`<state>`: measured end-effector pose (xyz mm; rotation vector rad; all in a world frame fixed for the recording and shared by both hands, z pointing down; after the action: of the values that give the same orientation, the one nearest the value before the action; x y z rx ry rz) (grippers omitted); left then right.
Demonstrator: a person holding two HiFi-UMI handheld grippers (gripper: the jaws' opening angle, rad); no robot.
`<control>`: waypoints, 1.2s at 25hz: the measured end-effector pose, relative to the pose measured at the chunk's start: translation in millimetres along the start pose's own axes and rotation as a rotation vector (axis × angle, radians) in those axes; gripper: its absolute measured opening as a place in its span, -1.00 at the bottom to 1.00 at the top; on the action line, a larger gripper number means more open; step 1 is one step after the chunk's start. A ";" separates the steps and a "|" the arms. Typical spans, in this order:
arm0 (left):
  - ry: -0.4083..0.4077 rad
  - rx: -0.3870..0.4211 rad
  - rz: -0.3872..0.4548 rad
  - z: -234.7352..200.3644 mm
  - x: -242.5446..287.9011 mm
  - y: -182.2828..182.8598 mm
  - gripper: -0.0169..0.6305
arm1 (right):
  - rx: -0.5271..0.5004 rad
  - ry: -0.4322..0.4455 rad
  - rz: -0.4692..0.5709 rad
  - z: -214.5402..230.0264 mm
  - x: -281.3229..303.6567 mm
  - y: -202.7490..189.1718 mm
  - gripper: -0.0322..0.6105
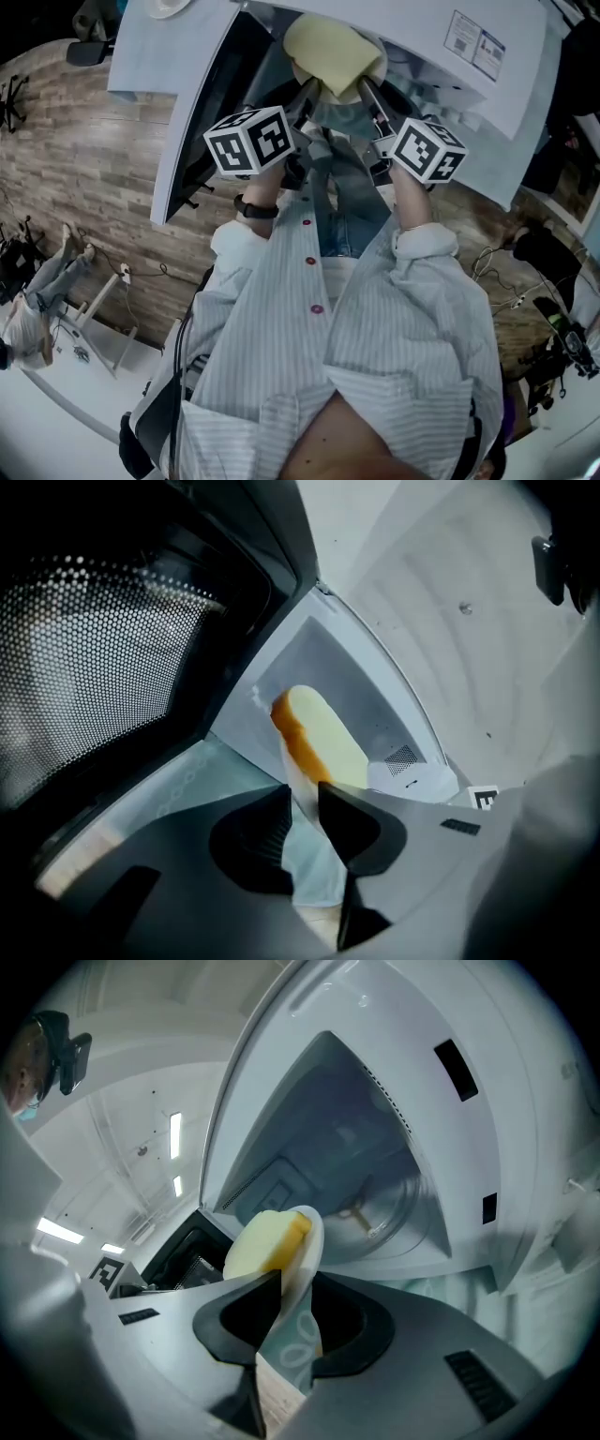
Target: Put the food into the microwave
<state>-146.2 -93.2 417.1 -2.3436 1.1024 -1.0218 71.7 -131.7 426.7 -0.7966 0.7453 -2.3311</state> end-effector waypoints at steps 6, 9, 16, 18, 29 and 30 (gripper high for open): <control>-0.011 0.010 -0.008 -4.5 12.0 3.2 -0.66 | -0.017 -0.027 0.010 4.4 6.0 1.1 -0.58; -0.013 0.016 -0.014 -8.5 20.7 3.5 -0.66 | -0.023 -0.048 0.016 8.7 10.4 0.1 -0.58; -0.008 0.041 -0.023 -6.7 42.8 1.4 -0.66 | -0.040 -0.106 0.046 22.1 14.0 3.5 -0.56; -0.010 0.047 -0.023 -3.3 50.9 3.2 -0.66 | -0.055 -0.120 0.053 26.6 15.1 8.9 -0.55; -0.001 0.083 -0.014 -2.9 75.3 13.8 -0.65 | -0.086 -0.156 0.085 37.6 29.8 18.5 -0.52; -0.001 0.085 -0.012 -1.9 77.8 14.6 -0.65 | -0.088 -0.157 0.090 38.8 30.7 20.0 -0.52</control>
<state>-121.2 -162.7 445.8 -2.2864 1.0251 -1.0504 83.8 -177.8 450.7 -0.9529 0.8017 -2.1403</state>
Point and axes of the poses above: the fingertips, and each gripper's own axes: x forward along the fingers, z to its right, y out of its top, the point moved 10 cm from there along -x, backward along the fingers, and after that the axes turned 7 degrees about z, right-handed, at the moved point
